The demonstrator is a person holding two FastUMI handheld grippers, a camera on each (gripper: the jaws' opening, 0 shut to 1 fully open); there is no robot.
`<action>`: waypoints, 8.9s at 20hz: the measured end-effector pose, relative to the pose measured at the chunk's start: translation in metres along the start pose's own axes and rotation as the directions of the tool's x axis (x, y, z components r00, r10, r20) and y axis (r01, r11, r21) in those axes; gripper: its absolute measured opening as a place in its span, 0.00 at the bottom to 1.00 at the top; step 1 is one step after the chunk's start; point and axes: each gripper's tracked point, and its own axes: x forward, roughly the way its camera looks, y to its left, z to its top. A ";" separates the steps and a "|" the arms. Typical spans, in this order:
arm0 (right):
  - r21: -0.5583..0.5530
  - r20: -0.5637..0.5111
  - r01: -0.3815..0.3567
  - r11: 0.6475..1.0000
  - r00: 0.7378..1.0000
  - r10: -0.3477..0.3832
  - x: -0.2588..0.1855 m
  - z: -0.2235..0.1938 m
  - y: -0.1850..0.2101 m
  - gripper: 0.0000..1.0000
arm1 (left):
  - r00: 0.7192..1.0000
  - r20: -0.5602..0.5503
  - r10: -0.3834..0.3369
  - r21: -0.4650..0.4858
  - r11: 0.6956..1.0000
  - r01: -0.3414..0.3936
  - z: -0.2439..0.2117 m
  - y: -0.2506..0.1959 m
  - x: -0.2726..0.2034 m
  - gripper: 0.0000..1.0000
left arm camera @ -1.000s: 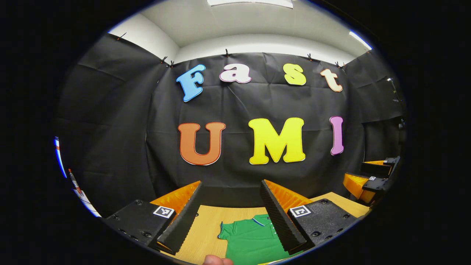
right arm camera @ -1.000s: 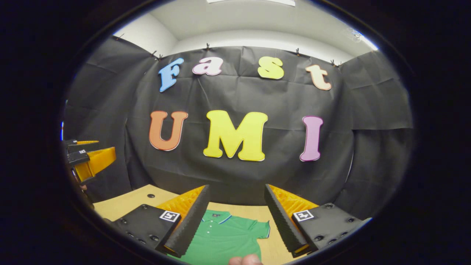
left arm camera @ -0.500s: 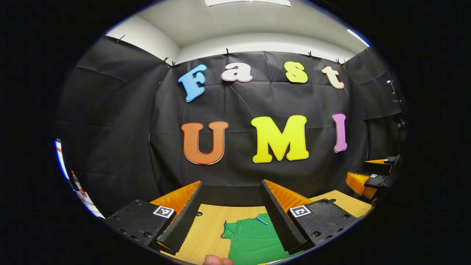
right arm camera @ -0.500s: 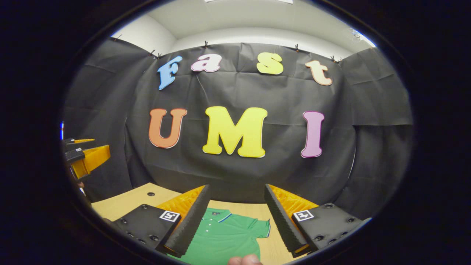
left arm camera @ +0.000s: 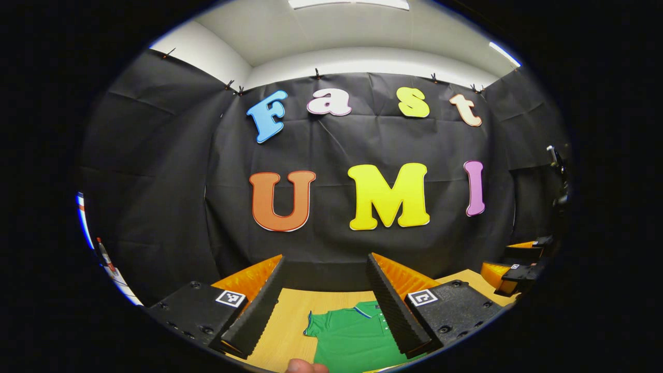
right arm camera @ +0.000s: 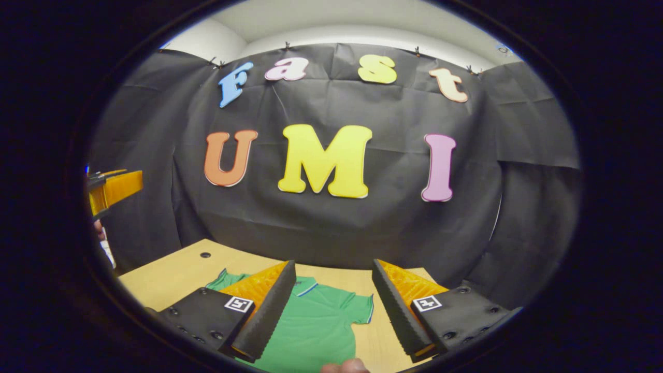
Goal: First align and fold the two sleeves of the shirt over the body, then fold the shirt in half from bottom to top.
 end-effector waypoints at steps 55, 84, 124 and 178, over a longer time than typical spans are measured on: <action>0.160 -0.586 0.117 0.980 0.810 -0.001 0.272 -0.262 -0.114 0.05 | 0.934 -0.305 0.187 0.109 0.981 -0.160 -0.095 0.010 -0.012 0.98; 0.144 -0.514 -0.084 0.986 0.845 0.147 0.263 -0.186 0.086 0.17 | 0.876 -0.332 0.350 0.052 0.934 -0.353 -0.112 0.134 -0.087 0.98; -0.051 -0.261 0.250 0.967 0.931 -0.255 -0.101 -0.032 -0.072 0.93 | 0.780 -0.582 -0.229 -0.215 0.969 0.124 -0.317 0.057 0.132 0.99; 0.069 -0.266 0.338 0.939 0.913 -0.309 -0.153 -0.052 -0.142 0.93 | 0.687 -0.667 -0.290 -0.117 0.951 0.288 -0.330 -0.084 0.157 1.00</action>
